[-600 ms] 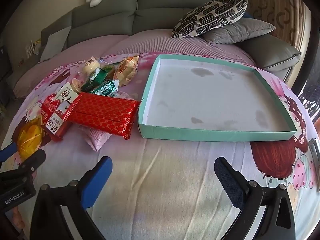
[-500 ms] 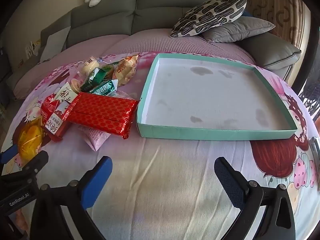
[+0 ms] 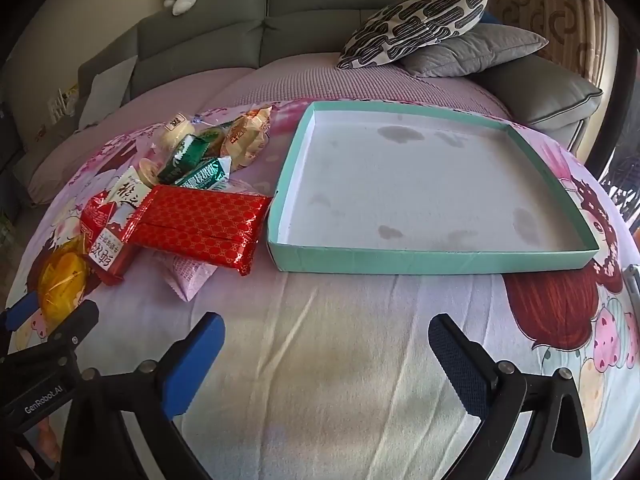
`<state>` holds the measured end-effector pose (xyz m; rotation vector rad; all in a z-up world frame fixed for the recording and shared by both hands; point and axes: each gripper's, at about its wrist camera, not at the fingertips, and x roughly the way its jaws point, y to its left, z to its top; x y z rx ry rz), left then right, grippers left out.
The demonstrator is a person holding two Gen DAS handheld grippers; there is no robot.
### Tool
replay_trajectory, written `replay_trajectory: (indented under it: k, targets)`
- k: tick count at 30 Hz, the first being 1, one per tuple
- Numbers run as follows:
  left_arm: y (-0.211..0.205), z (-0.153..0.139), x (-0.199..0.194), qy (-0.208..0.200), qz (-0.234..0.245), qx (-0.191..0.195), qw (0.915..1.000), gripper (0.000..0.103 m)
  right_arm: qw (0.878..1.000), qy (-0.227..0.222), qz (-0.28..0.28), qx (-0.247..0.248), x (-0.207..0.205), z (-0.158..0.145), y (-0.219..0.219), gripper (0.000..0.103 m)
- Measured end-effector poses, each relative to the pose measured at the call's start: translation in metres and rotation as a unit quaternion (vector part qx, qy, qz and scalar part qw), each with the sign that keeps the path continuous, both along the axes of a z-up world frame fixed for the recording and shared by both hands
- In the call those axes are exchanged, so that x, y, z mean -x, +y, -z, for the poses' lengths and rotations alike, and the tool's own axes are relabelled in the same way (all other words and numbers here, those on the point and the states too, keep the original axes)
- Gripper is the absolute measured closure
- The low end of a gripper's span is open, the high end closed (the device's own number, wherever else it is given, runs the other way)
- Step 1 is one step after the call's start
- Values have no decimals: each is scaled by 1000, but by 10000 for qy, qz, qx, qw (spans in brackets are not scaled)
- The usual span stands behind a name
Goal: Organize snacks
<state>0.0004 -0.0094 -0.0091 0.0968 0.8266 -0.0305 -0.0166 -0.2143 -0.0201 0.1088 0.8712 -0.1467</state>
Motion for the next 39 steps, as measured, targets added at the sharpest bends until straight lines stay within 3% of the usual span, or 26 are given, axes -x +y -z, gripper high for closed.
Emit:
replay_trajectory:
  k: [39]
  targets:
    - [-11, -15, 5, -207, 254, 127, 9994, 0, 9997, -43, 218, -97, 1, -3, -8, 0]
